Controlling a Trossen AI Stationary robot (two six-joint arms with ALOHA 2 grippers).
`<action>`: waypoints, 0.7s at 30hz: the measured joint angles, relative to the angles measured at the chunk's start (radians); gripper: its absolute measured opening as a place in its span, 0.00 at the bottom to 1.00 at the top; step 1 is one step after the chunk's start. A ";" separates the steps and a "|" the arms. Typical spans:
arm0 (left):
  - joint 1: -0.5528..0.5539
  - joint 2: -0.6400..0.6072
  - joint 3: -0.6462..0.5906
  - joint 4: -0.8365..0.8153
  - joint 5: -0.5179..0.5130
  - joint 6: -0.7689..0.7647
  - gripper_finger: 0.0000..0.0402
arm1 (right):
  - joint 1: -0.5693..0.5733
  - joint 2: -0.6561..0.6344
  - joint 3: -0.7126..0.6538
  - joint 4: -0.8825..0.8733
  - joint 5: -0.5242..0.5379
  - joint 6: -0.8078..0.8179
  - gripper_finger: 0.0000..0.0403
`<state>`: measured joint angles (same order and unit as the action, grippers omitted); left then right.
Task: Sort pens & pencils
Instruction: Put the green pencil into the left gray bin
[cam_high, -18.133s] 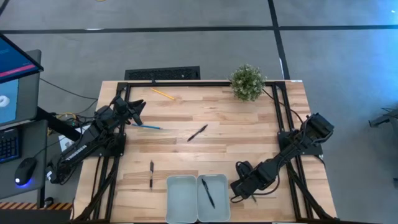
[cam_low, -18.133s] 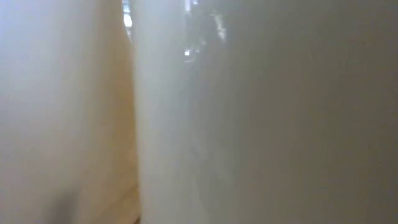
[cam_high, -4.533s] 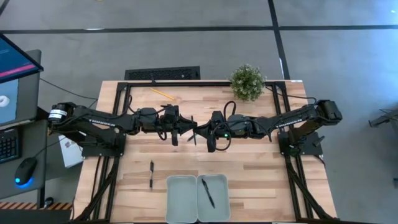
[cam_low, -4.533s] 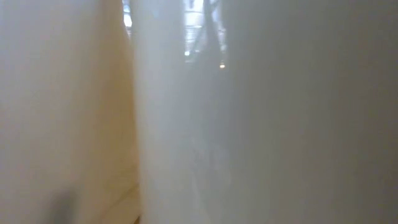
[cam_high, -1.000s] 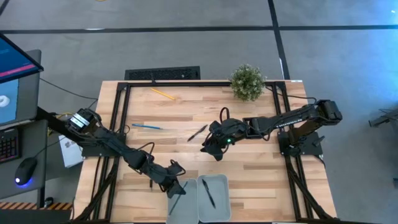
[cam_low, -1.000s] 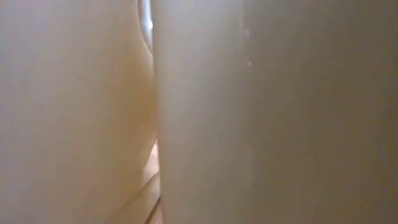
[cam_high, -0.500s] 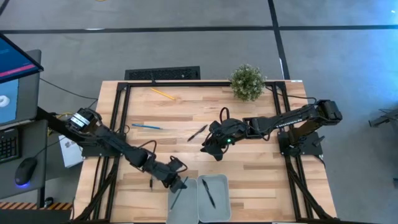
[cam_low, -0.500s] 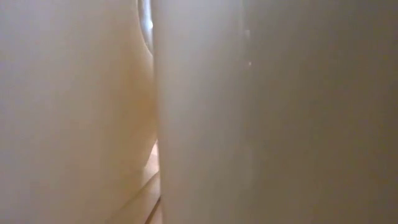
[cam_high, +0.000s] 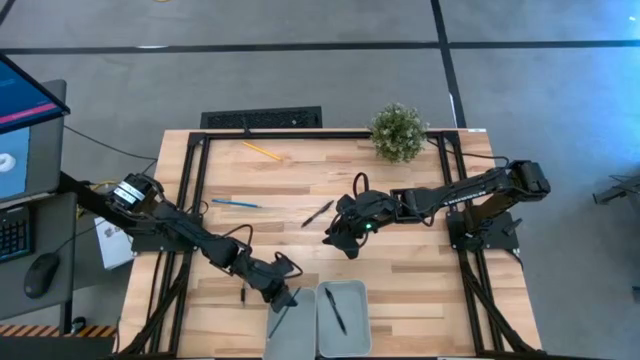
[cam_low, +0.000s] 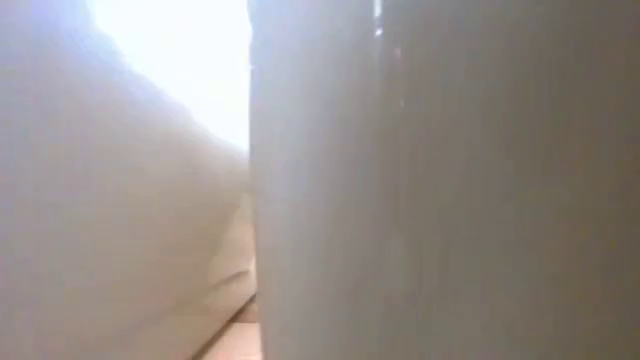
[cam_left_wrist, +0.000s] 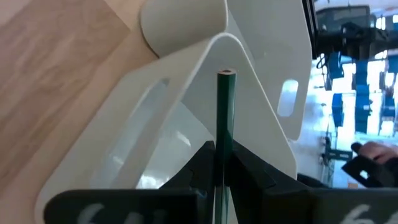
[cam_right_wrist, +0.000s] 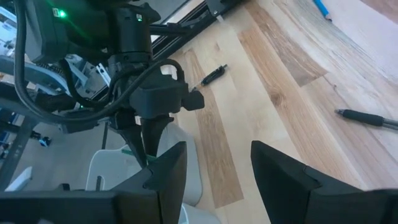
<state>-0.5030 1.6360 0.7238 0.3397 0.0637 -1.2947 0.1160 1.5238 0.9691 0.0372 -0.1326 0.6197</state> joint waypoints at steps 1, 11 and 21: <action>0.000 0.000 0.000 0.000 0.011 0.007 0.05 | -0.001 0.000 0.000 0.000 0.000 0.000 0.50; 0.001 0.000 0.000 -0.022 0.014 0.010 0.05 | -0.001 0.000 0.000 0.000 0.000 0.000 0.50; 0.001 0.000 0.000 -0.020 0.002 0.004 0.05 | -0.001 0.000 0.000 0.000 0.000 0.000 0.50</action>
<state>-0.5022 1.6360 0.7238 0.3195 0.0658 -1.2911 0.1154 1.5238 0.9691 0.0372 -0.1326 0.6192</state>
